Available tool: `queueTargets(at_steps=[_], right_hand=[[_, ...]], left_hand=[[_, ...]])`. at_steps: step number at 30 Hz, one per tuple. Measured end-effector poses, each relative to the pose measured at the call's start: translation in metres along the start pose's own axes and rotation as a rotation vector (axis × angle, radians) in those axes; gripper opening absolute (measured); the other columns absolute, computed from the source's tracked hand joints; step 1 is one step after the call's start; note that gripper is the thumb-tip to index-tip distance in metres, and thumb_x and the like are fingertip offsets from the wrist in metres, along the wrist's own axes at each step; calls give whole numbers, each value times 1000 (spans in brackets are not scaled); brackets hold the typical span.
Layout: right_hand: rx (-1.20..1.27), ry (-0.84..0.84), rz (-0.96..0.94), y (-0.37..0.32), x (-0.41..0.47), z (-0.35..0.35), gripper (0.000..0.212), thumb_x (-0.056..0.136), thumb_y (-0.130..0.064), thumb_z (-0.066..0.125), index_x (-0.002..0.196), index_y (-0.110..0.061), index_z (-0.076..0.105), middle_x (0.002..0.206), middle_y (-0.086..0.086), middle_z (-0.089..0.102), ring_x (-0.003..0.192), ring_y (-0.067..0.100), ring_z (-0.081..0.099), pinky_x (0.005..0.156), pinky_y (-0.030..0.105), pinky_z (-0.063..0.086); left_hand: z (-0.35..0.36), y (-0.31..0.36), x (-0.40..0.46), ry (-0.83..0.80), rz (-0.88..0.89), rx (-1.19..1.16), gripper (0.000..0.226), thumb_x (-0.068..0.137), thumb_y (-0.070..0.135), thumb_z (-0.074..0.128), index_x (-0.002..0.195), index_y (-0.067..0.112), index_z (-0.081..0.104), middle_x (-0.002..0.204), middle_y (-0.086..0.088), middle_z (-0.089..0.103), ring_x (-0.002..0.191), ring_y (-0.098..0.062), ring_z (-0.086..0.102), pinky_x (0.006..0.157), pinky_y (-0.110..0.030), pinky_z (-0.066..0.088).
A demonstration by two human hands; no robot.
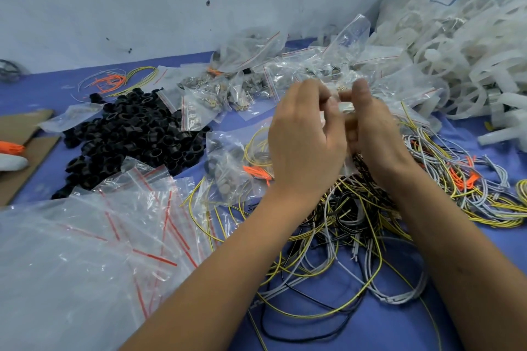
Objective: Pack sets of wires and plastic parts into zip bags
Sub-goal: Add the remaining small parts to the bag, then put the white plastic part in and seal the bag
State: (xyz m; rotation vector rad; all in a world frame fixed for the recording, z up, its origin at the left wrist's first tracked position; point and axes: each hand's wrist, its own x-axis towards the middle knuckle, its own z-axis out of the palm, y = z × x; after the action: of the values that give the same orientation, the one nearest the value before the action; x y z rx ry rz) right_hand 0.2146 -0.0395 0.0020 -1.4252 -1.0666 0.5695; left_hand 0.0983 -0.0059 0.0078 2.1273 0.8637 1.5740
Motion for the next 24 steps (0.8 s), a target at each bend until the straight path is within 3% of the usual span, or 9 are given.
queueTargets(at_steps=[2,4,7,9,11,13,16,19,24], right_hand=[[-188,-29,-59,3,-1,-2,73,92,-82,34,130,-23,53,78,-14,68,68,-4,67,59,23,49],[-380,-7,-141,6,-1,-2,74,93,-79,35,151,-33,37,85,-17,65,82,-16,62,75,19,45],[-535,51,-176,11,1,-5,75,97,-63,46,161,-29,25,66,-8,68,69,4,64,70,37,49],[-690,148,-199,11,2,-6,70,100,-54,51,160,-25,28,74,-10,74,82,16,69,75,40,51],[-784,251,-207,11,1,-8,63,101,-50,53,156,-23,38,102,-7,78,102,28,70,84,42,52],[-787,292,-203,12,2,-10,54,100,-44,56,149,-23,49,113,-4,77,107,30,69,88,41,51],[-677,313,-195,10,4,-12,36,97,-35,63,130,-21,66,108,-4,78,103,23,71,93,42,54],[-659,349,-197,5,4,-26,23,95,-31,64,111,-19,77,100,-3,78,94,17,72,88,40,56],[-873,519,-91,9,-2,-89,20,91,-26,61,96,-18,79,90,3,77,87,27,70,75,38,55]], left_hand=[[2,-6,1,-41,-76,115,15,101,24,54,101,10,59,102,-3,60,98,-26,50,87,-41,42],[4,-13,1,-132,-154,222,24,104,31,47,112,12,59,117,-5,58,111,-28,46,95,-42,39],[8,-23,-3,-296,-227,237,35,106,33,41,130,12,57,138,-6,53,128,-28,42,107,-43,35],[12,-27,-8,-403,-253,251,39,107,35,40,136,12,54,146,-7,49,135,-29,40,114,-44,31],[16,-29,-13,-498,-235,329,42,107,38,41,137,11,53,147,-11,48,138,-33,39,116,-46,30],[18,-28,-17,-549,-209,394,44,105,40,44,138,12,52,147,-14,46,138,-36,39,117,-48,29],[18,-19,-14,-484,-180,374,41,104,36,47,135,11,56,144,-16,48,135,-35,42,114,-48,33],[26,1,-7,-374,-98,303,34,100,31,54,125,9,61,131,-15,54,124,-34,48,107,-47,39],[65,39,2,-368,11,225,21,92,22,64,111,12,66,117,-9,57,114,-28,50,98,-33,38]])
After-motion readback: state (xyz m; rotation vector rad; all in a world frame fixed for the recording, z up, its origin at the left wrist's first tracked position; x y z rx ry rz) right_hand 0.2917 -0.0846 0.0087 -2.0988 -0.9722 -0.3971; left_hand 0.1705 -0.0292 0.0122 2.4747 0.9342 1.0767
